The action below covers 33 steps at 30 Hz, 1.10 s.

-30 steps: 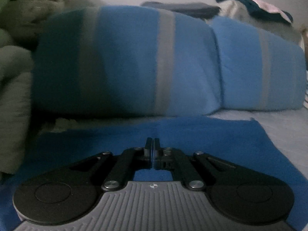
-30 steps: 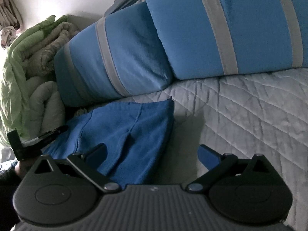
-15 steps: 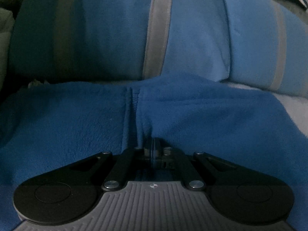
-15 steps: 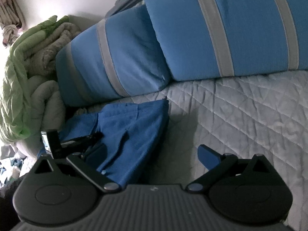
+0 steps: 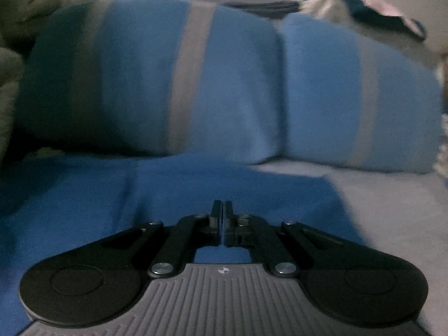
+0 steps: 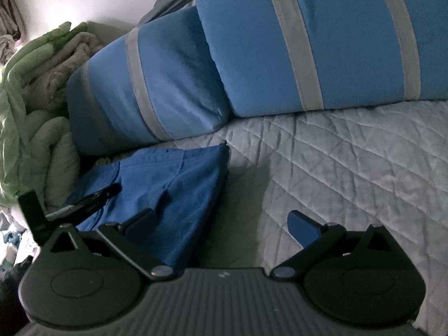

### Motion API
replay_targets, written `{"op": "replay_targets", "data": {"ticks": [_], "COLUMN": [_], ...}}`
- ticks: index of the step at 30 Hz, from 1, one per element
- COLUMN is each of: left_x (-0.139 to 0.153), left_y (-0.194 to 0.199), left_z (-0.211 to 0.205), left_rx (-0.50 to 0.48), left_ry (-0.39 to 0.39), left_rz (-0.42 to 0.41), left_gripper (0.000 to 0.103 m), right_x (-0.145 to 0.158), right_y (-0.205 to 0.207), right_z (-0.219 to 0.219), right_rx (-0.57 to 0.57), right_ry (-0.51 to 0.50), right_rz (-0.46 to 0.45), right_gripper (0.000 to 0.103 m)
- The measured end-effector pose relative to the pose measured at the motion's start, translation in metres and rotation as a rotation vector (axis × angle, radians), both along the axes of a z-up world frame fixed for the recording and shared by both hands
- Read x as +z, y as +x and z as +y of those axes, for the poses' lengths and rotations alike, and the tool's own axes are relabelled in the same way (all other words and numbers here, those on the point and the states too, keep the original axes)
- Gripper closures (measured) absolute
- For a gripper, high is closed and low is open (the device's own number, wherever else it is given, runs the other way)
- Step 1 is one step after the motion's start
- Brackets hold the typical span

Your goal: Fold clothes

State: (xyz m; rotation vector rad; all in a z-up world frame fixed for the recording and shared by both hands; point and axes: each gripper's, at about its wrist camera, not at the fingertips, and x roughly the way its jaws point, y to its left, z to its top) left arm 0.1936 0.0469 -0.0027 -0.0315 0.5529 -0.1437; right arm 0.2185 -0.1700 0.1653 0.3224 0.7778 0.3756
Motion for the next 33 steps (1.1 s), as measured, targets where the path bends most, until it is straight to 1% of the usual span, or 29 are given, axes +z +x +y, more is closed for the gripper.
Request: {"op": "replay_targets", "data": {"ticks": [2,4,6,8,9,10,12,16,19,22,24,25,26,27,28,29,31,33], "left_x": [0.001,-0.003,-0.019,-0.052,-0.065,-0.069,-0.068,-0.067,-0.064,-0.052,-0.038,-0.032,-0.026,-0.021,-0.014,-0.008,0.003,0.011], "left_y": [0.002,0.006,0.012,0.019,0.02,0.02,0.018,0.019,0.014,0.002,-0.011,-0.015,-0.02,-0.026,-0.034,-0.045,-0.067,-0.085], "left_z": [-0.025,-0.046,-0.064,-0.078,-0.082,-0.086,-0.091,-0.083,-0.084,-0.087,-0.085,-0.084,-0.083,-0.082,-0.08,-0.077,-0.075,-0.074], "left_rx": [-0.022,-0.039,-0.036,-0.014,-0.003,0.005,0.006,0.001,0.002,0.011,0.009,0.005,0.003,0.002,-0.001,-0.008,-0.021,-0.033], "left_ry": [-0.021,-0.016,0.014,0.076,0.104,0.124,0.158,0.091,0.103,0.122,0.104,0.089,0.08,0.073,0.062,0.047,0.054,0.07], "left_rz": [0.02,0.029,0.06,0.109,0.109,0.091,0.074,0.078,0.06,0.013,-0.031,-0.048,-0.056,-0.063,-0.08,-0.11,-0.16,-0.154], "left_gripper": [0.103,0.103,0.102,0.102,0.102,0.102,0.102,0.102,0.102,0.101,0.101,0.093,0.071,0.056,0.031,0.025,0.017,0.014], "right_x": [-0.001,-0.003,-0.005,-0.006,-0.007,-0.007,-0.008,-0.011,-0.016,-0.024,-0.028,-0.03,-0.03,-0.03,-0.031,-0.031,-0.03,-0.03], "right_y": [0.0,0.0,0.0,-0.001,-0.002,-0.002,-0.003,-0.002,0.0,0.0,-0.001,-0.001,-0.002,-0.003,-0.004,-0.004,-0.006,-0.007], "right_z": [0.001,0.002,0.0,-0.002,-0.002,-0.002,-0.003,-0.005,-0.005,-0.004,-0.003,-0.002,-0.002,-0.003,-0.004,-0.004,-0.004,-0.005], "right_rx": [0.008,0.014,0.014,0.005,0.0,-0.003,-0.002,-0.004,-0.017,-0.023,-0.029,-0.031,-0.033,-0.035,-0.036,-0.04,-0.044,-0.047], "right_ry": [-0.004,-0.007,-0.002,-0.004,-0.012,-0.021,-0.03,-0.029,-0.044,-0.088,-0.124,-0.142,-0.149,-0.153,-0.157,-0.159,-0.168,-0.179], "right_rz": [0.002,0.012,0.025,0.032,0.031,0.029,0.027,0.039,0.048,0.053,0.049,0.046,0.044,0.042,0.04,0.038,0.034,0.031], "right_gripper": [0.0,0.0,0.0,0.0,0.0,0.0,0.0,0.0,0.0,0.0,0.0,0.0,0.0,0.0,0.0,0.0,0.0,0.0]}}
